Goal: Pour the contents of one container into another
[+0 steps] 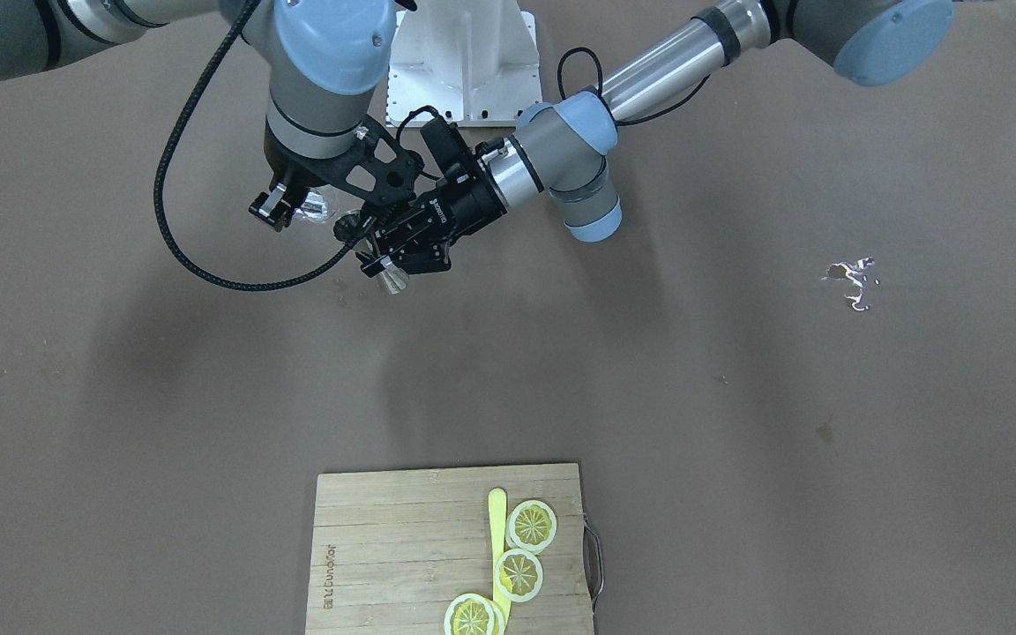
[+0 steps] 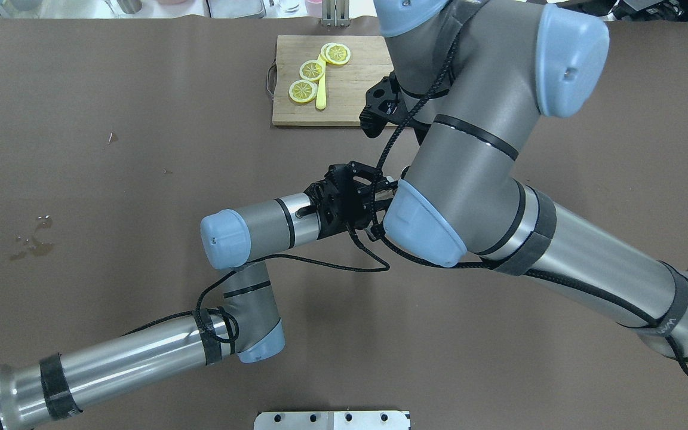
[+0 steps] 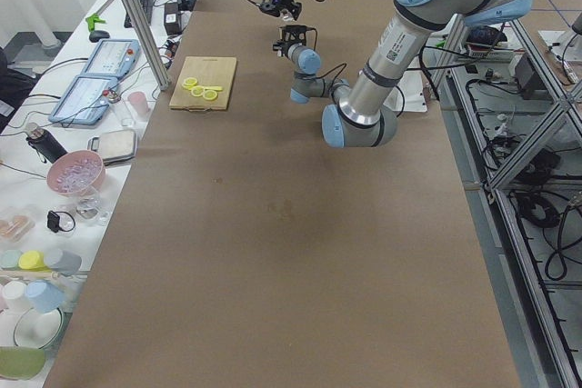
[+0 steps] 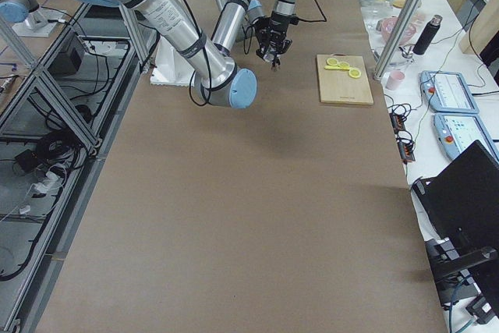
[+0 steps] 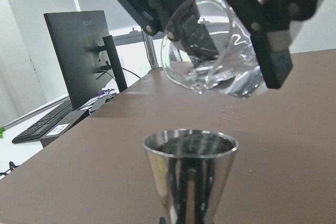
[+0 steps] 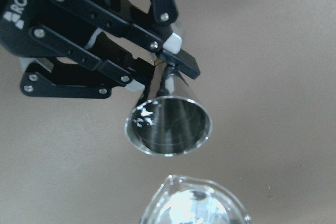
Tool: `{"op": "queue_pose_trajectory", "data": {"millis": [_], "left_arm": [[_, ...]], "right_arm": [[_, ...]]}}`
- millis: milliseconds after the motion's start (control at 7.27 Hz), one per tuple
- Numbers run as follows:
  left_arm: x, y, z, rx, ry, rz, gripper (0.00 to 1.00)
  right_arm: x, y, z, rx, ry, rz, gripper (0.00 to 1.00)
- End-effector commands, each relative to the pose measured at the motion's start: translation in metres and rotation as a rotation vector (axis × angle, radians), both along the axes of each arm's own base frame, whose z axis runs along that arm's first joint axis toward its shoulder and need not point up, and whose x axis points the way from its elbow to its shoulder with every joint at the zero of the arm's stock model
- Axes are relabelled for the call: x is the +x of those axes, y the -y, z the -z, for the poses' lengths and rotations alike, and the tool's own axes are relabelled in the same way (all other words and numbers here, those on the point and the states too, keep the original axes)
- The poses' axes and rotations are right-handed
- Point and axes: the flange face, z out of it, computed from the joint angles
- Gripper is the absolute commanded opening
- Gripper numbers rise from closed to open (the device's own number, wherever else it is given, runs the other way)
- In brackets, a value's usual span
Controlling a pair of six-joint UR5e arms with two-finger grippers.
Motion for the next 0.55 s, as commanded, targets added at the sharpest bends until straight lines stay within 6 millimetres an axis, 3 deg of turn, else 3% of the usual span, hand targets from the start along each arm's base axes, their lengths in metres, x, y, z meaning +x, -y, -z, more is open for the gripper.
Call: {"op": "queue_pose_trajectory", "data": {"millis": [0,275,413], "left_arm": [[-0.001,0.0,0.005,0.004,-0.009,0.0,0.0],[-0.001,-0.001,0.011,0.008,-0.017,0.0,0.0],[-0.003,-0.001,0.014,0.011,-0.024,0.0,0.0]], "right_arm": [[0.033,0.006,-0.012,0.08,0.103,-0.048,0.0],[0.08,0.009,-0.03,0.088,0.137,-0.108,0.0],[0.097,0.017,-0.052,0.099,0.17,-0.134,0.0]]}}
